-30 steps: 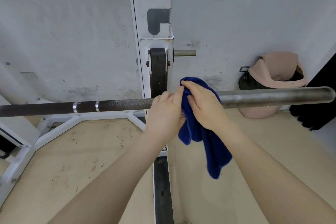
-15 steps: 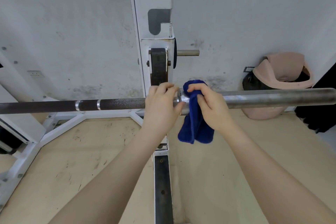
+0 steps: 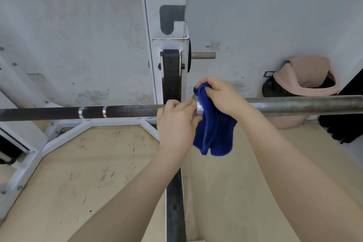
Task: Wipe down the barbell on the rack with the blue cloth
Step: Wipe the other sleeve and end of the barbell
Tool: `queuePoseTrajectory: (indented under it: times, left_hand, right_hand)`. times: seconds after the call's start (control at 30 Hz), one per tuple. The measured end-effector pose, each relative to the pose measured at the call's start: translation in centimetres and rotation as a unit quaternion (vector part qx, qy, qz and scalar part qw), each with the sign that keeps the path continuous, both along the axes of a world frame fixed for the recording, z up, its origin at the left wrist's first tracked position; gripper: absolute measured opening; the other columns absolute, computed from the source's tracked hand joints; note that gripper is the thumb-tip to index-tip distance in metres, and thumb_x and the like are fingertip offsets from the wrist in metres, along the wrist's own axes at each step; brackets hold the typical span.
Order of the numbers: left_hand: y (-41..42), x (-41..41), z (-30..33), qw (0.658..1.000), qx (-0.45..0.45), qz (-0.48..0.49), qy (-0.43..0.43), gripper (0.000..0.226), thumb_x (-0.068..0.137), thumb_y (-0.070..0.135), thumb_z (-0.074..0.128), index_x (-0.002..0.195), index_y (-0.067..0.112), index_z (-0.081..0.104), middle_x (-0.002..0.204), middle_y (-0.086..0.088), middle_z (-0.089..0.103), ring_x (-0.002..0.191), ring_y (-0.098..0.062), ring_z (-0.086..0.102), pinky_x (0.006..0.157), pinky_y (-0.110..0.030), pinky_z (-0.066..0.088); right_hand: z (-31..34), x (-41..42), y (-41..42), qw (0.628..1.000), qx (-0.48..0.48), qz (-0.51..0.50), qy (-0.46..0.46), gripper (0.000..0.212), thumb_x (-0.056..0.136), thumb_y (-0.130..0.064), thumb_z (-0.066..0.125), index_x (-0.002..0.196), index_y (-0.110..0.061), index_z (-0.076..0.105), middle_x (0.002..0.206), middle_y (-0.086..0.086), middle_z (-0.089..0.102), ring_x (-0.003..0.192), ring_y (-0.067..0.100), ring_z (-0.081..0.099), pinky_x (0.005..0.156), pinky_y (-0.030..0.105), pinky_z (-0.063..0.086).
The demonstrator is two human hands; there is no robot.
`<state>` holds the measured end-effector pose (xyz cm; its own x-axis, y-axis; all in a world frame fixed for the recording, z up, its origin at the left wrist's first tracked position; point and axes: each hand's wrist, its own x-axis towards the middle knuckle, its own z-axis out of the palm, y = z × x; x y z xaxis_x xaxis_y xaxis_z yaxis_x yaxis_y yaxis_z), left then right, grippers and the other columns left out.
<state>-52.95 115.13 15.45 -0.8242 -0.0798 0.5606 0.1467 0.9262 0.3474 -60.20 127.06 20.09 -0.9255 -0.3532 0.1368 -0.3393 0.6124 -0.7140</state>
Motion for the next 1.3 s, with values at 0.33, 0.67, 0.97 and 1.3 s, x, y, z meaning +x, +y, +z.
queuePoseTrajectory:
  times: [0.33,0.67,0.97,1.3]
  left_hand:
    - [-0.7,-1.4,2.3,0.962,0.233,-0.03,-0.136,0.042,0.084,0.037,0.062,0.121,0.018,0.058,0.125,0.002,0.054,0.108,-0.015,0.053,0.082,-0.027,0.043]
    - [-0.1,-0.7,0.6,0.994,0.074,-0.013,-0.081,0.019,0.083,0.031,0.063,0.083,0.013,0.069,0.102,0.003,0.062,0.079,-0.017,0.057,0.071,-0.032,0.039]
    - [-0.5,-0.9,2.1,0.977,0.163,-0.017,-0.137,0.029,0.094,0.035,0.045,0.092,0.018,0.068,0.103,0.002,0.058,0.076,-0.017,0.057,0.065,-0.032,0.046]
    - [-0.4,-0.6,1.7,0.973,0.186,-0.033,-0.13,0.02,0.09,0.029,0.054,0.099,0.021,0.07,0.114,0.009,0.058,0.095,-0.01,0.055,0.073,-0.029,0.046]
  right_hand:
    - [-1.1,1.9,2.8,0.979,-0.189,0.066,-0.04,0.032,0.087,0.001,0.04,0.078,-0.023,0.058,0.099,-0.007,0.064,0.096,0.006,0.057,0.081,0.016,0.043]
    - [-1.0,0.2,1.2,0.997,-0.074,0.014,0.004,0.034,0.092,-0.001,0.038,0.086,-0.027,0.059,0.086,-0.004,0.063,0.076,0.011,0.055,0.072,0.025,0.043]
    - [-0.4,0.2,3.1,0.97,-0.193,0.095,-0.112,0.031,0.075,0.001,0.045,0.067,-0.023,0.064,0.077,-0.013,0.067,0.079,0.001,0.061,0.073,0.02,0.043]
    - [-0.3,-1.0,1.7,0.988,-0.113,0.053,-0.087,0.034,0.09,0.001,0.042,0.079,-0.023,0.062,0.079,-0.005,0.062,0.07,0.01,0.057,0.07,0.025,0.046]
